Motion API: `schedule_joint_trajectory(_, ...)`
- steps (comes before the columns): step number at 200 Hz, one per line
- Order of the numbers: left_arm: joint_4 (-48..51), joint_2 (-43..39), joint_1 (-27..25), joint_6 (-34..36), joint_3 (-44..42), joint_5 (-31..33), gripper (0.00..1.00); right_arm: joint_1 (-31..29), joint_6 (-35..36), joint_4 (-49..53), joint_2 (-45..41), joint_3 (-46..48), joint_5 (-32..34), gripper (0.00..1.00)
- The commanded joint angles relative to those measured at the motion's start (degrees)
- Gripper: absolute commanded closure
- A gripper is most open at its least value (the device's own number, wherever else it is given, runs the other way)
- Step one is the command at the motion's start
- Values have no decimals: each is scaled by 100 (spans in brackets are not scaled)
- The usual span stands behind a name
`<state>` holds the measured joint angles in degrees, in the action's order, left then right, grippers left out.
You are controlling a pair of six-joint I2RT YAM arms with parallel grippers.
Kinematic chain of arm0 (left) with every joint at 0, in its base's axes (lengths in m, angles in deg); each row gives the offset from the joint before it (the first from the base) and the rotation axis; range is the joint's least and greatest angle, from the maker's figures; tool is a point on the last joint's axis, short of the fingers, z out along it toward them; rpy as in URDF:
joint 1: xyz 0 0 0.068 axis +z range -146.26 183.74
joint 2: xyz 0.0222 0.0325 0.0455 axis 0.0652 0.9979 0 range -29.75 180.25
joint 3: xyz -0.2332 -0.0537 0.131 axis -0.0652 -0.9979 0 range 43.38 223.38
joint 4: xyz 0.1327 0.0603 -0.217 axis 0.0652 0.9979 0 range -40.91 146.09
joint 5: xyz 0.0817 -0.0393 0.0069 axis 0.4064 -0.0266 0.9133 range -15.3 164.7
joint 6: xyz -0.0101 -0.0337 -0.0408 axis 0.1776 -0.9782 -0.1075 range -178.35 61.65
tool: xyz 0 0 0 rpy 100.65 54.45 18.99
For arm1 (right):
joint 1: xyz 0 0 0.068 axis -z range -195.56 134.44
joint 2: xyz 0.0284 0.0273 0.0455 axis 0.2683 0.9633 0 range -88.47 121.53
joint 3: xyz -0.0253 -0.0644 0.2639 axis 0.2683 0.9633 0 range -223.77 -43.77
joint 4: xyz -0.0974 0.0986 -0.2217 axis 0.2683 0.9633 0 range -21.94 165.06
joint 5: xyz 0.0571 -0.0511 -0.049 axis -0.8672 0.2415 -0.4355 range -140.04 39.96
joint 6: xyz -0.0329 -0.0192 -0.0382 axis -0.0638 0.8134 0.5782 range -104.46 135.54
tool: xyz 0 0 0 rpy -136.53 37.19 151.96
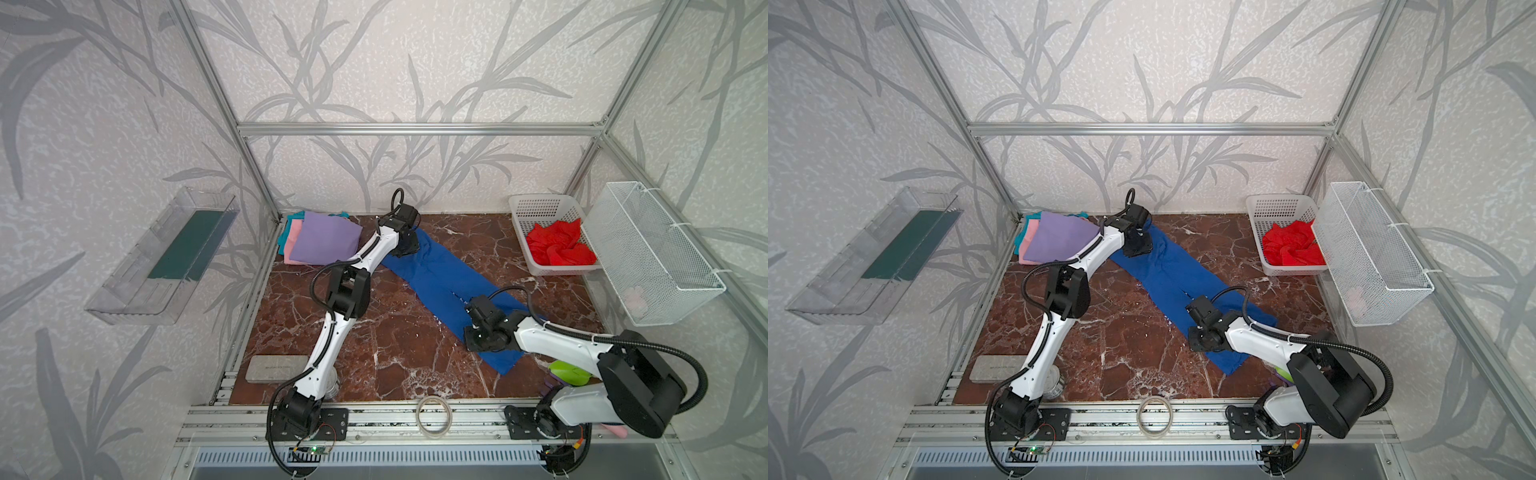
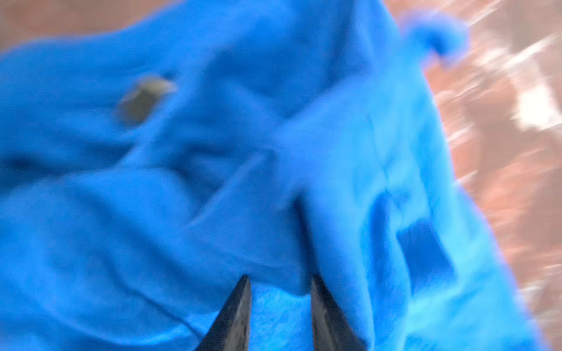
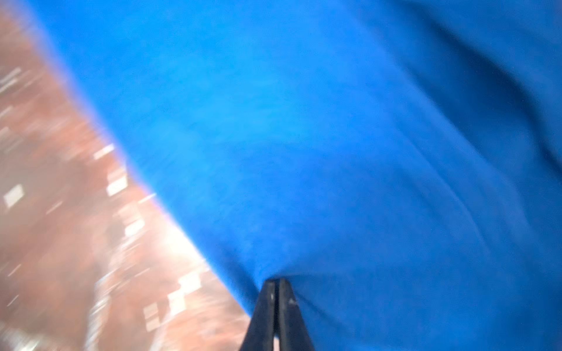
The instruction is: Fold and stack the t-shirts
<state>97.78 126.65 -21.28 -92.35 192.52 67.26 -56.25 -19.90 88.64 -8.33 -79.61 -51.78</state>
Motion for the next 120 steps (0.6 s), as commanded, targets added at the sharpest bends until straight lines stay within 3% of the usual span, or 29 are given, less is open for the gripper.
schedule_joint_trajectory(1,72,271,5,92,656,-771,60,-318,-181,-207,329,-105,-562,92)
schedule_joint_trajectory(22,-546,-224,99,63,284,-1054,55,-365,277,-251,473,-835,-945,91)
schedule_joint_trajectory(49,-603,-975,206,285,-171,-908,53,-203,956,353,508,-2199,-794,90)
schedule_joint_trajectory(85,-70,-1552,258,649,-692,-258,61,917,843,154,869,-3316,-1091,90)
schedule_joint_trajectory(120,66,-1536,398,621,-1014,-203,66,1793,551,265,2130,-4506,-1617,91)
